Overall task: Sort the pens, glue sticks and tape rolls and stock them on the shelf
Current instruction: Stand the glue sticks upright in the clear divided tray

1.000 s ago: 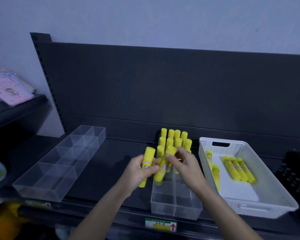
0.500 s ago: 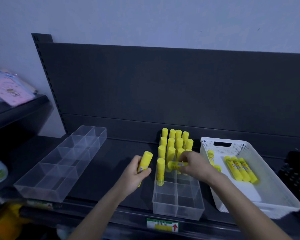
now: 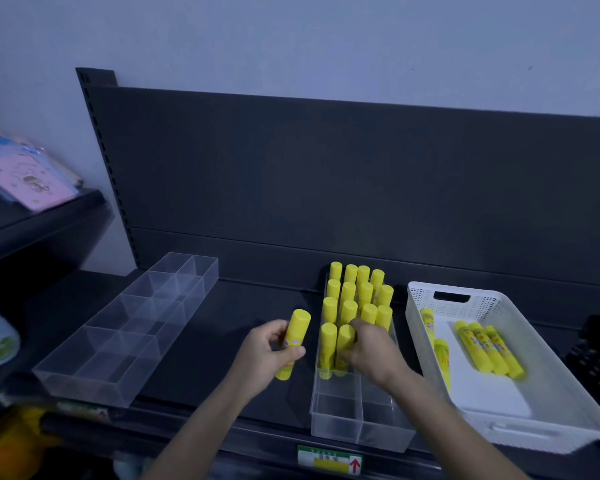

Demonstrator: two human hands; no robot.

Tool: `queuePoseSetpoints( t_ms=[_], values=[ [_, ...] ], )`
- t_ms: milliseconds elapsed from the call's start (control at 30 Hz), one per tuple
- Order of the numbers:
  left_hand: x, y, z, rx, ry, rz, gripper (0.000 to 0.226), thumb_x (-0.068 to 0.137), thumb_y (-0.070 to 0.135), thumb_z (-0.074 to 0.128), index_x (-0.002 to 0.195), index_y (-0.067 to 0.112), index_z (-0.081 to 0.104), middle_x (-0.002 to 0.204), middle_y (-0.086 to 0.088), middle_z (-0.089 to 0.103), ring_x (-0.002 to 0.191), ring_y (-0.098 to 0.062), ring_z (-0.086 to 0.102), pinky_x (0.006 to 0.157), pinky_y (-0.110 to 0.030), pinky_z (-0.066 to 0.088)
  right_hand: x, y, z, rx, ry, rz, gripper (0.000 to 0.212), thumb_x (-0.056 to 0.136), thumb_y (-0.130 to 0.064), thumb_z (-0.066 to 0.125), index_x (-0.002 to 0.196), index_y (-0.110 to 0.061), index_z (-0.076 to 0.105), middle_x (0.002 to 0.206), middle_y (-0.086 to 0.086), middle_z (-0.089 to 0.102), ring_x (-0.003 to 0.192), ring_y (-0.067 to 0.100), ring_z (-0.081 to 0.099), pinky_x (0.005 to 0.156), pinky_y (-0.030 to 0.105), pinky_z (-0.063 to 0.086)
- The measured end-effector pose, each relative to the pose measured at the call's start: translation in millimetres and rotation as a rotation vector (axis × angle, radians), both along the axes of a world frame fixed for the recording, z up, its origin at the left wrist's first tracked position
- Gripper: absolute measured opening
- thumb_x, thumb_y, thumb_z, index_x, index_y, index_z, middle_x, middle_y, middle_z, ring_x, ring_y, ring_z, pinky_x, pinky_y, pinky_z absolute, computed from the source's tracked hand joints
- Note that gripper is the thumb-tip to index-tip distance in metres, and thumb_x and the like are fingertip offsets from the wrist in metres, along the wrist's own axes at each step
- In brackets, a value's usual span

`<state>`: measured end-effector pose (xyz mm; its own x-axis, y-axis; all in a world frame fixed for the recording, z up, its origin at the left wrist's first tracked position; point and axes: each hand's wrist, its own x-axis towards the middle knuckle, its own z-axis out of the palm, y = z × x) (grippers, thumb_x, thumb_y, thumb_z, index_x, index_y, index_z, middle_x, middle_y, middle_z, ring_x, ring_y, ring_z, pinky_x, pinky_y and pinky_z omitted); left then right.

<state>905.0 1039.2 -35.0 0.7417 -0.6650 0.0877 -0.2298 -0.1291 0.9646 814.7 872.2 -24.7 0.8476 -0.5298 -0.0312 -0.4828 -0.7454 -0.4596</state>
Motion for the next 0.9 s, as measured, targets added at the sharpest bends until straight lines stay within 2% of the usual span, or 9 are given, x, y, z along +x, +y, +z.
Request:
queuePoseSetpoints(
  t_ms=[167, 367, 500, 567, 667, 733, 800, 900],
  values=[
    [0.0, -3.4, 5.2, -0.043, 0.01, 0.007, 0.027, 0.073, 0.0, 0.074, 0.087, 0.021, 0.062, 0.077, 0.004, 0.062, 0.074, -0.009, 0.059, 0.068, -0.013, 0.049, -4.5, 2.9, -6.1, 0.001, -0.056, -0.014, 0.027, 0.079, -0.02, 0.063, 0.105, -0.01, 0.06, 0.101, 0.011, 0.066, 0.092, 0.028, 0.061, 0.073, 0.032, 0.049],
    [-6.7, -7.4, 10.1, -0.06, 0.01, -0.035, 0.025, 0.073, 0.0, 0.074, 0.084, 0.02, 0.063, 0.077, 0.004, 0.065, 0.075, -0.009, 0.062, 0.068, -0.011, 0.049, -9.7, 2.1, -2.4, 0.061, -0.084, -0.01, 0.035, 0.078, -0.023, 0.069, 0.109, -0.012, 0.059, 0.104, 0.01, 0.066, 0.095, 0.027, 0.061, 0.081, 0.035, 0.051],
    [-12.3, -9.9, 12.6, -0.065, -0.017, -0.058, 0.023, 0.072, 0.004, 0.076, 0.082, 0.022, 0.065, 0.074, 0.005, 0.069, 0.075, -0.005, 0.064, 0.072, -0.012, 0.048, -22.9, -6.7, 17.5, 0.015, -0.12, -0.032, 0.048, 0.079, -0.031, 0.072, 0.12, -0.012, 0.057, 0.112, 0.005, 0.065, 0.104, 0.021, 0.06, 0.084, 0.026, 0.045],
    [-16.4, -14.0, 15.6, -0.072, -0.02, -0.082, 0.024, 0.071, 0.004, 0.077, 0.08, 0.022, 0.065, 0.075, 0.005, 0.07, 0.075, -0.005, 0.064, 0.071, -0.012, 0.048, -32.5, -12.9, 30.5, -0.015, -0.19, -0.059, 0.045, 0.08, -0.031, 0.07, 0.119, -0.011, 0.059, 0.111, 0.003, 0.066, 0.098, 0.018, 0.06, 0.08, 0.025, 0.044],
    [-24.7, -22.7, 17.7, -0.071, -0.042, -0.105, 0.025, 0.069, 0.005, 0.079, 0.079, 0.024, 0.065, 0.079, 0.002, 0.07, 0.076, -0.007, 0.064, 0.07, -0.013, 0.049, -46.3, -16.4, 43.3, 0.084, -0.348, -0.063, 0.03, 0.08, -0.025, 0.071, 0.106, -0.01, 0.067, 0.089, -0.004, 0.065, 0.074, 0.005, 0.056, 0.064, 0.015, 0.04],
    [-29.8, -28.4, 17.4, -0.072, -0.053, -0.116, 0.026, 0.068, 0.005, 0.08, 0.078, 0.024, 0.065, 0.082, 0.0, 0.07, 0.078, -0.011, 0.064, 0.071, -0.016, 0.05, -50.1, -16.1, 44.8, 0.137, -0.404, -0.054, 0.024, 0.08, -0.021, 0.071, 0.1, -0.009, 0.069, 0.081, -0.007, 0.063, 0.071, 0.002, 0.054, 0.062, 0.013, 0.039],
    [-33.5, -32.4, 17.2, -0.071, -0.046, -0.109, 0.026, 0.069, 0.004, 0.079, 0.078, 0.024, 0.066, 0.081, 0.0, 0.07, 0.076, -0.012, 0.064, 0.07, -0.018, 0.052, -46.8, -16.4, 39.5, 0.128, -0.37, -0.039, 0.025, 0.082, -0.02, 0.069, 0.104, -0.008, 0.068, 0.087, -0.003, 0.064, 0.075, 0.009, 0.054, 0.069, 0.018, 0.042],
    [-34.1, -32.3, 15.2, -0.077, -0.032, -0.047, 0.025, 0.07, 0.004, 0.077, 0.08, 0.024, 0.066, 0.081, -0.001, 0.07, 0.077, -0.014, 0.064, 0.071, -0.023, 0.054, -32.6, -15.4, 25.3, 0.109, -0.247, -0.009, 0.036, 0.085, -0.018, 0.064, 0.12, -0.01, 0.059, 0.112, 0.005, 0.065, 0.092, 0.016, 0.056, 0.08, 0.022, 0.041]
  ],
)
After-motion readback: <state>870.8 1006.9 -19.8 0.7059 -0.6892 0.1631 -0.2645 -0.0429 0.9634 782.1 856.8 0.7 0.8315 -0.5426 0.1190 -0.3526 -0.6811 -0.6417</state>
